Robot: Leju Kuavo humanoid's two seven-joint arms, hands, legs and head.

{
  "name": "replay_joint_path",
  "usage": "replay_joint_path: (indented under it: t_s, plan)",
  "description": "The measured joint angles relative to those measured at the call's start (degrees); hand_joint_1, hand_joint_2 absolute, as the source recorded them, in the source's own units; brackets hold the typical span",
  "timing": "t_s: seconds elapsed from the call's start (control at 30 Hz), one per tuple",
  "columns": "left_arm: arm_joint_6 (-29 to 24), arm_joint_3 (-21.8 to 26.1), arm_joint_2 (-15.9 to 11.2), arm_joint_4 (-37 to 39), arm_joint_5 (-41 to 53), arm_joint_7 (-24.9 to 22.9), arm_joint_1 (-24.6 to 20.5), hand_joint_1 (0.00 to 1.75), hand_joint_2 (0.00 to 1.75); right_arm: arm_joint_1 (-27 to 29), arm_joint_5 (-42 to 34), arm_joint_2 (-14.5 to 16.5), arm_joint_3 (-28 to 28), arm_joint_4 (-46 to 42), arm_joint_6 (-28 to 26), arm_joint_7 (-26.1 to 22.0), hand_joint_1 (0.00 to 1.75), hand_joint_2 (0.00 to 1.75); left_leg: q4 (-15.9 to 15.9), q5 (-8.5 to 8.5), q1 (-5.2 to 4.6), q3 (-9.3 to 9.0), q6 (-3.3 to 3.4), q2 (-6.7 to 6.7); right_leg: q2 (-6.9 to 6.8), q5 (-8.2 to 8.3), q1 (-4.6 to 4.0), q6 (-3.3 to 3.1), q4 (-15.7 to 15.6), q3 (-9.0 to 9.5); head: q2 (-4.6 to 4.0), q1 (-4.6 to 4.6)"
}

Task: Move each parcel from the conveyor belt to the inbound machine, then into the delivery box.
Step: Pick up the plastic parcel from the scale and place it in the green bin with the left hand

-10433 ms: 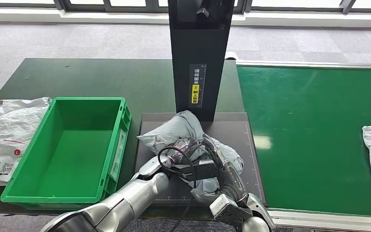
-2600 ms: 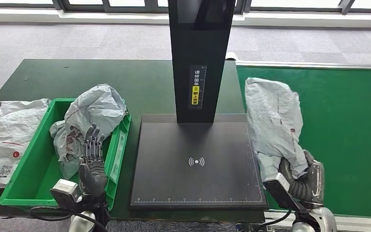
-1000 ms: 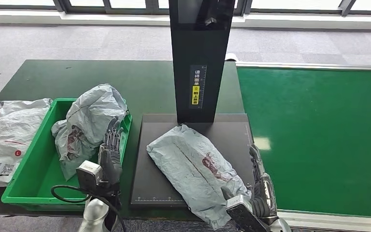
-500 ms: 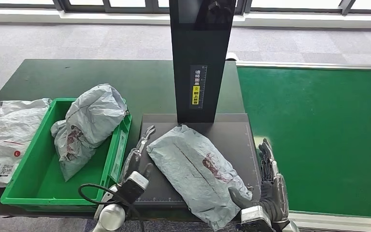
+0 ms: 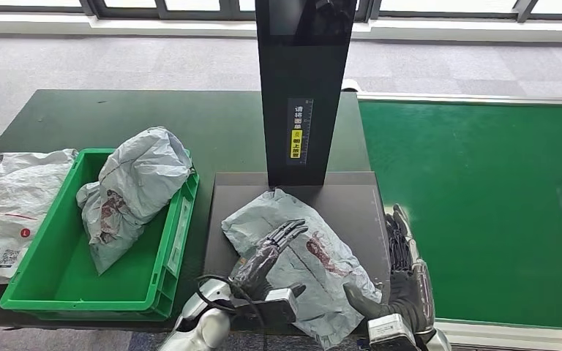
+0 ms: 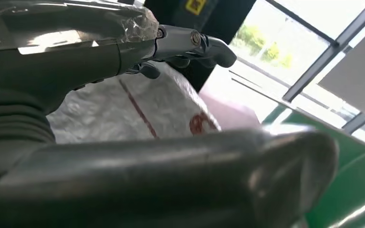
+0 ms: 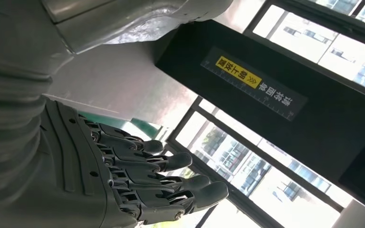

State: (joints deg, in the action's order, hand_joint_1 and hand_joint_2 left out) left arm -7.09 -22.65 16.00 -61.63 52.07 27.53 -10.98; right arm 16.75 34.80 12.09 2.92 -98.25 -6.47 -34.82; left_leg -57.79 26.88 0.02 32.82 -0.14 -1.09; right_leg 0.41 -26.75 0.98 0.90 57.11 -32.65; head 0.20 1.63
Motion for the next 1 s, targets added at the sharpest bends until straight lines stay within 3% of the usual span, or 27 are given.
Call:
replay_joint_path:
  t_s: [0.1,0.23,0.3,0.43,0.63,1.0]
  plan:
    - [-0.47,-1.59,0.47,5.74,1.31,-0.72,-2.32,0.0,0.0,-0.15,-0.22,-0.03,0.17,0.23,0.14,-0.17,0.0,1.75,0.0,0.0,0.0,0.0,0.0,0.0,0.01,0.0,0.0,0.0,0.0,0.0,0.0,-0.01]
    - [-1.15,-2.72,1.11,10.93,1.91,-1.19,-4.15,0.0,1.75,-0.32,-0.26,-0.05,0.46,0.43,0.3,-0.17,0.0,1.75,0.0,0.0,0.0,0.01,0.0,0.0,0.01,0.0,0.0,0.0,0.0,-0.01,0.0,-0.01]
    - [-1.63,-3.02,1.51,13.24,2.43,-1.59,-5.03,0.0,1.75,-0.53,-0.31,-0.06,0.55,0.45,0.37,-0.17,0.0,1.75,0.0,0.0,0.0,0.01,0.0,-0.01,0.01,0.0,0.0,0.0,0.0,-0.02,0.0,0.0]
    - [-5.17,-3.18,2.56,17.84,4.49,-2.49,-6.5,1.75,1.75,-0.81,-0.26,-0.06,0.63,0.46,0.77,-0.15,0.0,1.75,0.0,0.0,0.0,0.01,0.0,0.0,0.01,0.0,0.0,0.0,0.0,-0.01,0.0,0.0]
    - [-12.24,-3.17,2.89,20.09,8.03,-2.82,-6.76,1.75,1.75,-0.58,0.26,-0.04,0.62,0.32,1.71,-0.27,0.0,1.75,0.0,0.0,0.0,0.01,0.0,0.0,0.01,0.0,0.0,0.0,0.0,0.0,0.0,0.01]
    - [-16.09,-3.17,2.81,19.56,10.8,-3.35,-6.53,1.75,1.75,-0.52,0.6,-0.04,0.62,0.31,1.98,-1.02,0.0,1.75,0.0,0.0,0.0,0.01,0.0,0.0,0.0,0.0,0.0,0.0,0.0,0.01,0.0,-0.01]
